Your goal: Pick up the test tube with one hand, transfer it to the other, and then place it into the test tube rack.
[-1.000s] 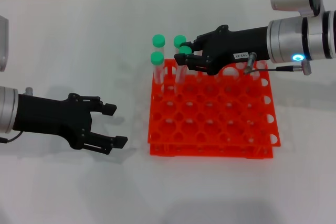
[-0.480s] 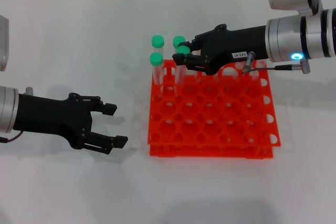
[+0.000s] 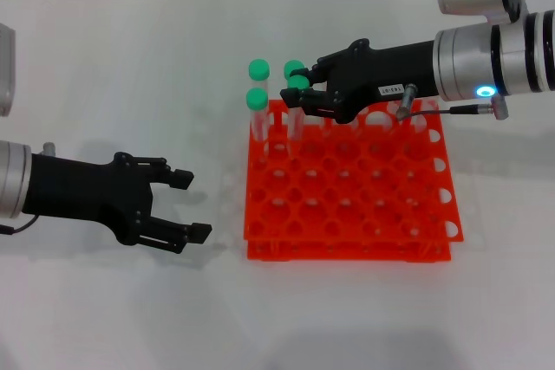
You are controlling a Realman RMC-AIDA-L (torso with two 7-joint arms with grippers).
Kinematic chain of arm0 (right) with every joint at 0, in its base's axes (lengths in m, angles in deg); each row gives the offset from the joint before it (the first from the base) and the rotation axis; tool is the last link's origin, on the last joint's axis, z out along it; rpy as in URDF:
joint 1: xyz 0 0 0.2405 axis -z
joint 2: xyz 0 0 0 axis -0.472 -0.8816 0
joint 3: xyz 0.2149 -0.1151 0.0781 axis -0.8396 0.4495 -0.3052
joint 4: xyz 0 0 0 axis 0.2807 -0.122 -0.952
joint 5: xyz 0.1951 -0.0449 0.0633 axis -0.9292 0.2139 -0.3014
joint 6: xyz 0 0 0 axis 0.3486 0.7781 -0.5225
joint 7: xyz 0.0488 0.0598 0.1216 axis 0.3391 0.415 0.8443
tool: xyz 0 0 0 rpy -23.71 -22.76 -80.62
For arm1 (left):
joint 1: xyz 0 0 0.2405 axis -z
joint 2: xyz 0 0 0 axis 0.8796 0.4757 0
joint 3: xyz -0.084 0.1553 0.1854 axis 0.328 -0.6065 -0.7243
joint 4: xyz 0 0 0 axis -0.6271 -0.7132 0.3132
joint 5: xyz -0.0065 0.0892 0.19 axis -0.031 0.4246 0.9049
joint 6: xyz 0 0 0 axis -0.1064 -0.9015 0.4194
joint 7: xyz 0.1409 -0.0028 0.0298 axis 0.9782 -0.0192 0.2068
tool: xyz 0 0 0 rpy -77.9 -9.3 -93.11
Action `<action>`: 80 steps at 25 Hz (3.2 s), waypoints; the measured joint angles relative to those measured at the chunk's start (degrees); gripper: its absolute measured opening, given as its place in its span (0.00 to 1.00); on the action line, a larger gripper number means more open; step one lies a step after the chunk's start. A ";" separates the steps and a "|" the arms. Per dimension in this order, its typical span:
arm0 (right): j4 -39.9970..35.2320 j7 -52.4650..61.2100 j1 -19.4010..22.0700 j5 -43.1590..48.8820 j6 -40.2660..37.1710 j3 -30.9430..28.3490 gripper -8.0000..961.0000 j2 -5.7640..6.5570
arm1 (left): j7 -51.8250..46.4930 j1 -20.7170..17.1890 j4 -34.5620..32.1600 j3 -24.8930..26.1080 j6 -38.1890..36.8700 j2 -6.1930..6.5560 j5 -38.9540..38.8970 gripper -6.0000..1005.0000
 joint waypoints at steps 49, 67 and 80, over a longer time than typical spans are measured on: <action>0.00 -1.85 0.56 -1.42 -0.32 -0.20 0.40 0.08 | 0.13 0.56 0.87 0.00 0.54 0.18 0.00 0.88; -11.62 -1.48 10.52 -2.77 -2.80 -0.95 0.56 0.61 | 1.17 0.03 0.87 0.34 0.25 -0.02 -0.57 0.88; -14.64 3.16 14.96 7.38 -23.15 -21.03 0.55 1.57 | 0.95 -0.14 -1.53 0.44 -3.28 0.36 -10.20 0.88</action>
